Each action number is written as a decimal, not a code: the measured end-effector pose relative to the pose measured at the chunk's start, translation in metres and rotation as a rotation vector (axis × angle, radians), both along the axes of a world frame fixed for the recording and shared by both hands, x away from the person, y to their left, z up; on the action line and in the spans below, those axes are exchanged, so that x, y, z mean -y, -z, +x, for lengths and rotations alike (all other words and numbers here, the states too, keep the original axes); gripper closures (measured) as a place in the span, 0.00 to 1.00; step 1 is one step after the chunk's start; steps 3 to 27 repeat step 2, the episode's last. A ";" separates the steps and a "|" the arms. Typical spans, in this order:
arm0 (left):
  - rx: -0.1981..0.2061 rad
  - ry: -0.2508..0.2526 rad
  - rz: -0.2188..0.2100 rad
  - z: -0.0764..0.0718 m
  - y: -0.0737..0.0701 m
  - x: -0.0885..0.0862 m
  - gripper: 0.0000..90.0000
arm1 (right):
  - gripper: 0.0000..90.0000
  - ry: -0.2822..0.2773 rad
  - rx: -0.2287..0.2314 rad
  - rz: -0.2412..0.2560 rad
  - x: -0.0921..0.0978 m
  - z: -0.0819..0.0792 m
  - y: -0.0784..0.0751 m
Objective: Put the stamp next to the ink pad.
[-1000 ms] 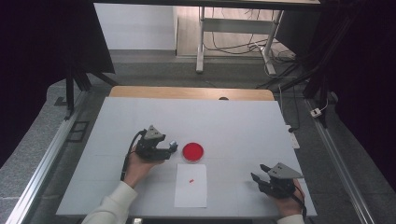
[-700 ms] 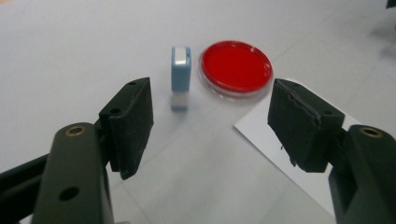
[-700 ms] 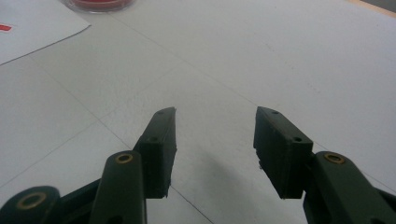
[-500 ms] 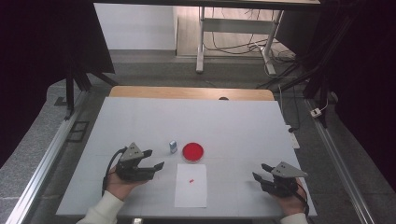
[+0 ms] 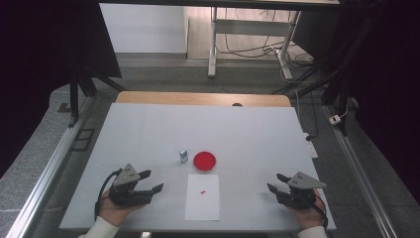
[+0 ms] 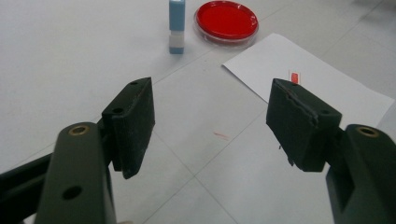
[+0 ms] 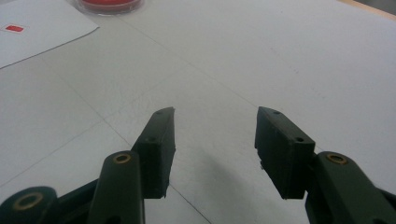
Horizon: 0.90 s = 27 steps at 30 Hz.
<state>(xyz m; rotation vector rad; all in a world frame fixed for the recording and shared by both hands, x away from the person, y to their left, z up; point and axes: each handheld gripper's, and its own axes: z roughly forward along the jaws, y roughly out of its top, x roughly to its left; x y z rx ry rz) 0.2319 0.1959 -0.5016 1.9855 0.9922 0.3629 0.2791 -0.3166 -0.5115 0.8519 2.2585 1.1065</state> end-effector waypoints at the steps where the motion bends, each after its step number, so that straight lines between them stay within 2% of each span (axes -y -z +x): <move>1: 0.000 0.000 0.000 0.000 0.000 0.000 0.36 | 0.52 0.002 0.002 -0.003 0.000 0.000 0.000; 27: -0.001 0.002 0.001 0.000 0.000 0.000 0.36 | 0.52 0.002 0.002 0.002 0.000 0.000 -0.001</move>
